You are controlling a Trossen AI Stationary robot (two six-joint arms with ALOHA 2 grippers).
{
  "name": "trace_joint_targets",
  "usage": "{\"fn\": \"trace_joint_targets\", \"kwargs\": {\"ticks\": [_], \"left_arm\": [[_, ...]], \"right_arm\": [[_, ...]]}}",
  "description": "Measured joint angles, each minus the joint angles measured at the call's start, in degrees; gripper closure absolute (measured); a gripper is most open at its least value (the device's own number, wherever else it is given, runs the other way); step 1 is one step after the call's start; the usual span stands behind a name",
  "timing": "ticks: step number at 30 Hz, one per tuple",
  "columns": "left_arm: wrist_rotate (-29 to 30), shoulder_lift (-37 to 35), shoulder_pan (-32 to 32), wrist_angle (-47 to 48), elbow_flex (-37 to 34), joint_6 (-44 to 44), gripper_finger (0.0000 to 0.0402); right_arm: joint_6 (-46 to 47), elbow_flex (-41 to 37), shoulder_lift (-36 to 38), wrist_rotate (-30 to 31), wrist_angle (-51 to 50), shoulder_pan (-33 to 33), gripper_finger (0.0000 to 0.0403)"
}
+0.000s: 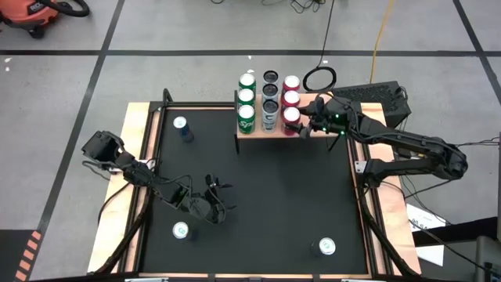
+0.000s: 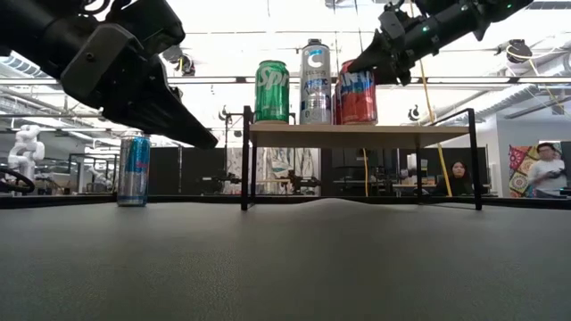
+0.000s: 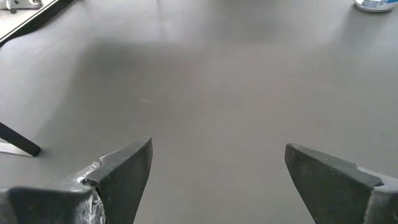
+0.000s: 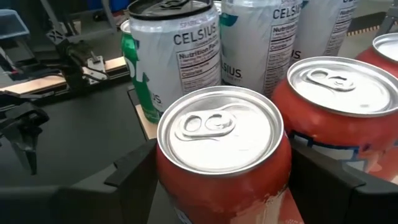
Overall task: Place canned beverage on shelf
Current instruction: Put the orange soda can on the shelf, then put the right blue soda can on the shelf
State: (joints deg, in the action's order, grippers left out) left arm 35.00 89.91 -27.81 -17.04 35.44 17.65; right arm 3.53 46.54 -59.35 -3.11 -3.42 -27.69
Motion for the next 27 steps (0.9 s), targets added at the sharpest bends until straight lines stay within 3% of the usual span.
{"fn": "trace_joint_targets", "kwargs": {"ticks": [12,18,27], "left_arm": [[-0.1,0.0,0.0,0.0,0.0,0.0,0.0030],[-0.3,0.0,0.0,0.1,0.0,0.0,0.0030],[-0.2,0.0,-0.1,0.2,0.0,1.2,0.0030]], "right_arm": [[-1.4,-0.1,-0.2,0.0,-1.0,-0.9,0.0037],[-0.5,-0.1,1.4,0.1,0.6,-0.9,0.0036],[1.6,-0.1,10.9,0.1,-0.8,-0.8,0.0037]]}}
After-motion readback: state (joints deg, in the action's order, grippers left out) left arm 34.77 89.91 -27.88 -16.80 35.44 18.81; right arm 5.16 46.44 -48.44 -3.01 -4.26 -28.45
